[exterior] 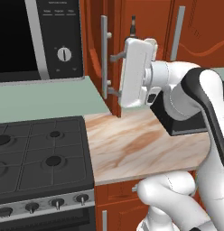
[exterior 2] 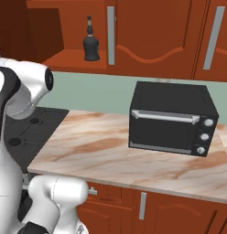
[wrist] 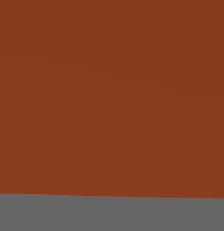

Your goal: Get the candle and the liquor from the cabinet and move them to the dining counter.

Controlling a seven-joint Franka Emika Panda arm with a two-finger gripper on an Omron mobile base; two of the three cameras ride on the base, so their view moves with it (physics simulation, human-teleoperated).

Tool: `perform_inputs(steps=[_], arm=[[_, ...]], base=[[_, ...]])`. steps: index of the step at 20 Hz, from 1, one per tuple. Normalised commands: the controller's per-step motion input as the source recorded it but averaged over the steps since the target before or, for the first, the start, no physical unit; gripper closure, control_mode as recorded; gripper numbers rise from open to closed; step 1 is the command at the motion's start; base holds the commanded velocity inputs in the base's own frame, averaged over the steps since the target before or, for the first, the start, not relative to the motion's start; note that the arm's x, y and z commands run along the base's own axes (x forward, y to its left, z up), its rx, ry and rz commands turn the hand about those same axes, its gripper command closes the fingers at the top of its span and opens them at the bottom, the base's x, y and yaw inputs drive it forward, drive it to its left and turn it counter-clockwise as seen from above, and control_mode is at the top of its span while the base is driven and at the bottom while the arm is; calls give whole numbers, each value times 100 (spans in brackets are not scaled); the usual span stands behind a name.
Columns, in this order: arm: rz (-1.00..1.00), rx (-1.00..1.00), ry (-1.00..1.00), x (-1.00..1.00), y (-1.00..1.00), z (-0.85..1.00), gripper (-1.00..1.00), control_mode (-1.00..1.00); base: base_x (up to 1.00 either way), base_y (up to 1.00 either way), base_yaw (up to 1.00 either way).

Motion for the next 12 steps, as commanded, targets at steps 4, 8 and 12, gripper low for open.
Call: perform_inputs(steps=[4, 8, 12], arm=[[1, -7, 0, 5, 60, -4, -100, -100], [3, -9, 0, 3, 53, -9, -100, -100], [5, -12, 0, 8, 40, -13, -100, -100]], base=[[0, 0, 0], [0, 0, 0], [0, 0, 0]])
